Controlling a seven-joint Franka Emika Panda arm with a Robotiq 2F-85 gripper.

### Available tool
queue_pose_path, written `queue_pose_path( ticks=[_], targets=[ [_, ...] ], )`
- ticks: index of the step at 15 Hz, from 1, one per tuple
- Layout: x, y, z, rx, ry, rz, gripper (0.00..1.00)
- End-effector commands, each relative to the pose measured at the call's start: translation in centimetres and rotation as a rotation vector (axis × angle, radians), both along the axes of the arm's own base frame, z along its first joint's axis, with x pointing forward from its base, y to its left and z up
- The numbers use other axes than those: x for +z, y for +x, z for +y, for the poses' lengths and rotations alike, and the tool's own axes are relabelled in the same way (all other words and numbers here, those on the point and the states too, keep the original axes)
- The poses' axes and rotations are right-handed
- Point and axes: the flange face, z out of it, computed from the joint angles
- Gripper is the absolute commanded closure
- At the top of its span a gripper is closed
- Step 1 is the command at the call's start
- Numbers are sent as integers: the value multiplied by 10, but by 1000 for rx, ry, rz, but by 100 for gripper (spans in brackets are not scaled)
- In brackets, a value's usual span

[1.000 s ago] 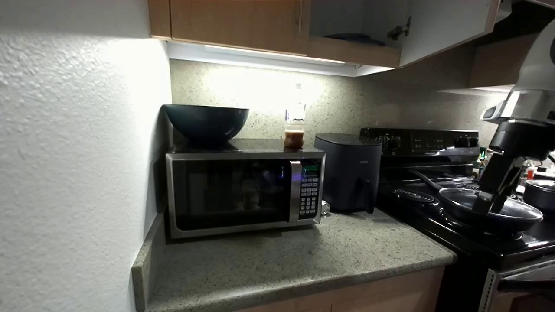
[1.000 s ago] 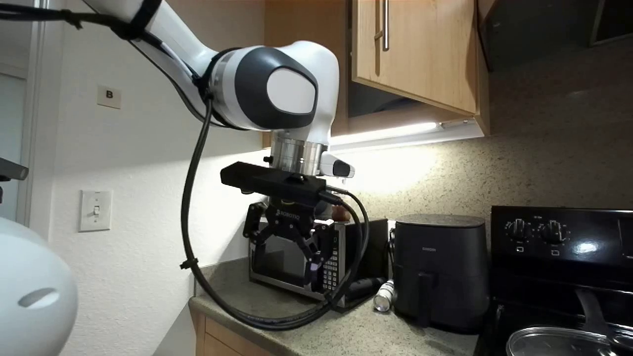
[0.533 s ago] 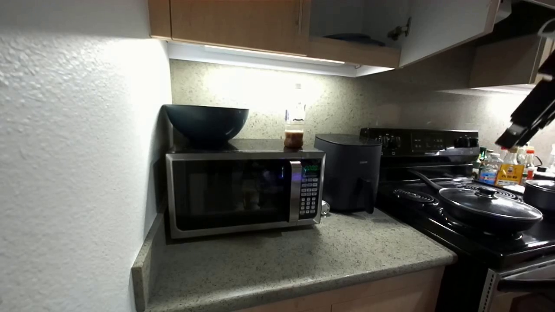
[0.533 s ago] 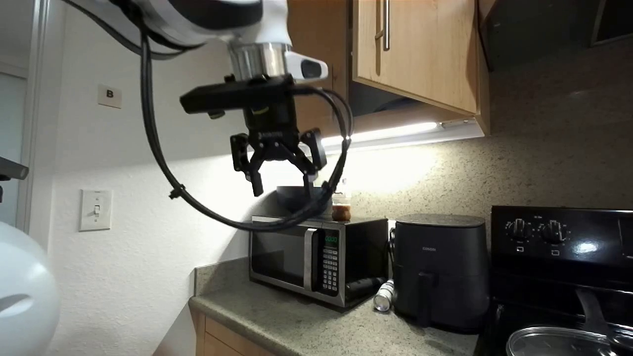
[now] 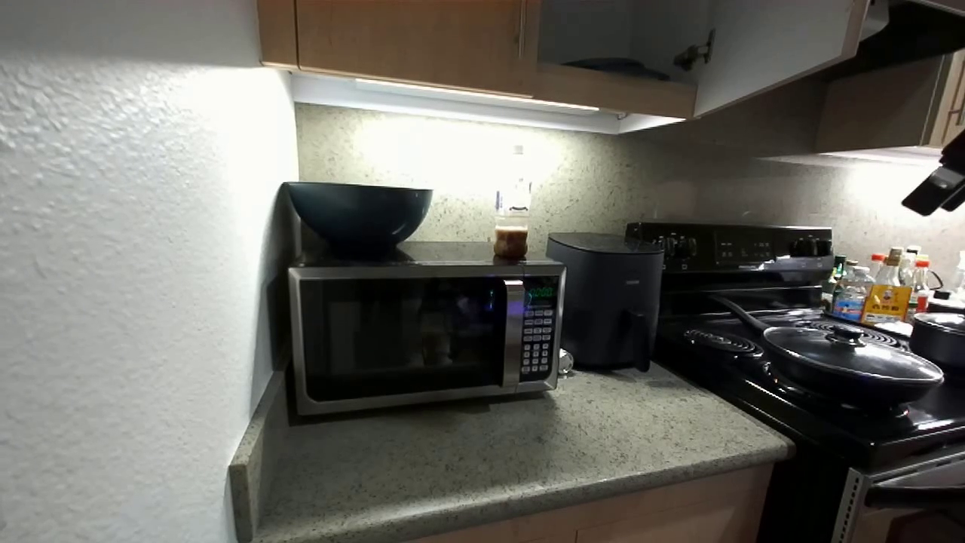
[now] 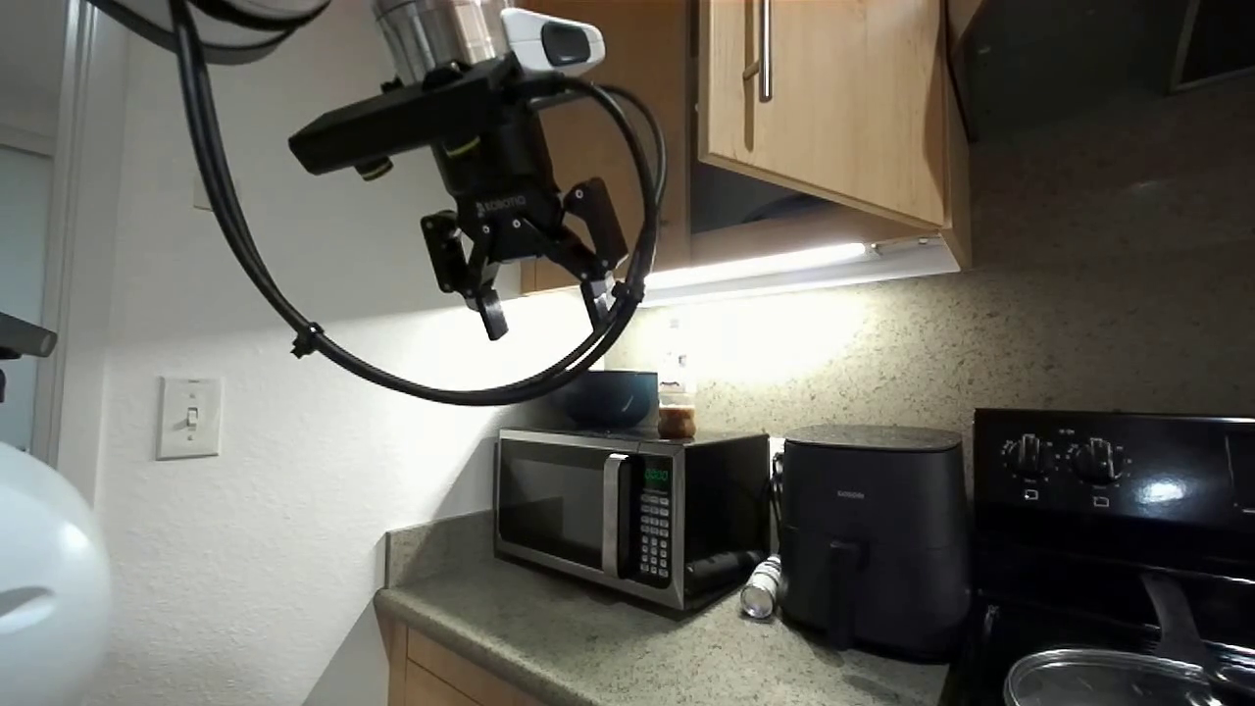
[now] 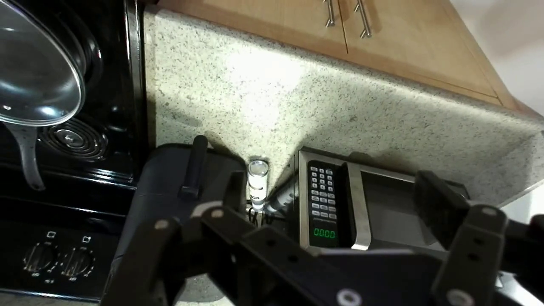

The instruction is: Close the right upper cabinet door.

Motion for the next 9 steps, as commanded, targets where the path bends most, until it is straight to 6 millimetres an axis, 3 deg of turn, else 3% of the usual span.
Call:
queue_pose_path(
  ticks=[1,4,9],
  targets=[
    [1,0,0,0,0,1,0],
    [39,12,1,-96,7,-188,0],
    [120,17,1,-220,8,-490,0]
  ],
)
